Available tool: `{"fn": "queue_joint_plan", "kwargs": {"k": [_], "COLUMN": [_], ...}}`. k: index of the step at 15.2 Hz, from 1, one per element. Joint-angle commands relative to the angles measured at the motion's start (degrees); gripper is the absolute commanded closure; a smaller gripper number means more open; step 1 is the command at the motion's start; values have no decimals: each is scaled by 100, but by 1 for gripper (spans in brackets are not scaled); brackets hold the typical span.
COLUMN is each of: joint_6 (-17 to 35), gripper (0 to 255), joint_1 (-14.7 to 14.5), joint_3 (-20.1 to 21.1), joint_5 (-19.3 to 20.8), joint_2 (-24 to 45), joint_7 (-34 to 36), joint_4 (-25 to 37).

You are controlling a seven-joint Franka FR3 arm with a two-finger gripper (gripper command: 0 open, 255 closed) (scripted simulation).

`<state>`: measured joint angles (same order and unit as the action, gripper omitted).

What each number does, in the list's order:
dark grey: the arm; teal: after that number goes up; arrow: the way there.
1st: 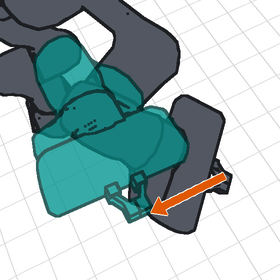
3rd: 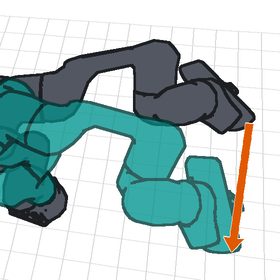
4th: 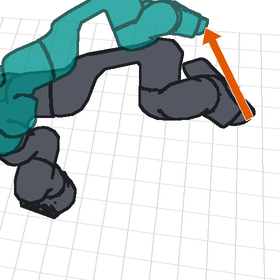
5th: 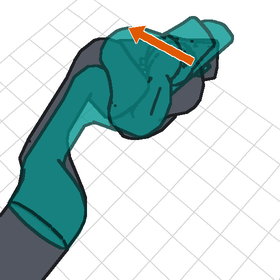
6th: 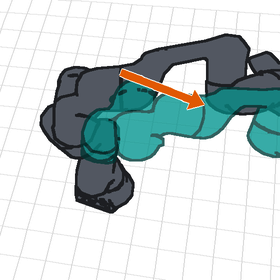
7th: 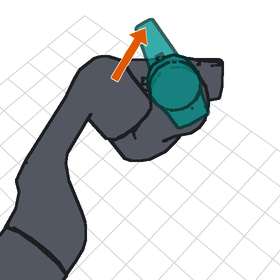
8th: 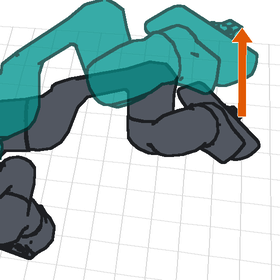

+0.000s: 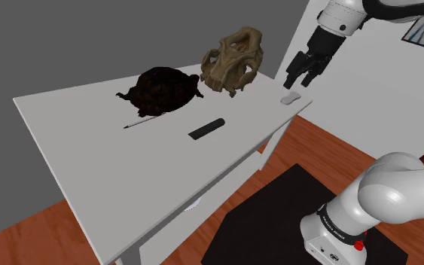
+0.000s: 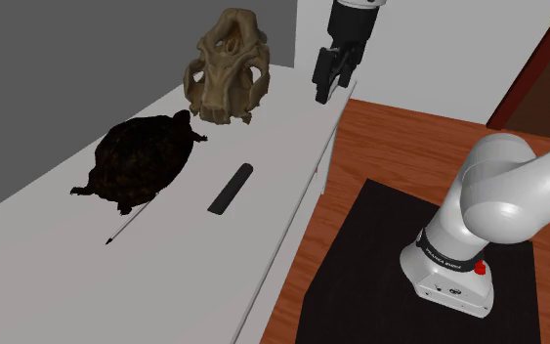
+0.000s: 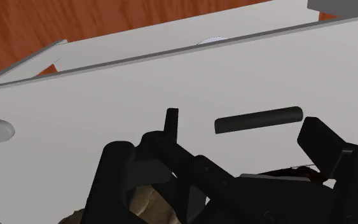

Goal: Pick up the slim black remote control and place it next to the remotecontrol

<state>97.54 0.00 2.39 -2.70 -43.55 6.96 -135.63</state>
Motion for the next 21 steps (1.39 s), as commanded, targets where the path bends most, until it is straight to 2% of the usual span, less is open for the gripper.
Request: {"fn": "queue_joint_plan", "kwargs": {"k": [1, 7, 13, 17, 21], "joint_6": [0, 925, 1778, 2217, 2451], "gripper": [0, 0, 0, 0, 0], "joint_1": [0, 333, 854, 1351, 1849], "joint_3": [0, 1142, 2306, 3067, 3719], "joint_5": [0, -308, -279, 109, 926], "joint_2": [0, 410, 1422, 2367, 3532], "joint_7": [0, 2180, 4452, 6098, 7927], "joint_4": [0, -422, -283, 84, 640]}}
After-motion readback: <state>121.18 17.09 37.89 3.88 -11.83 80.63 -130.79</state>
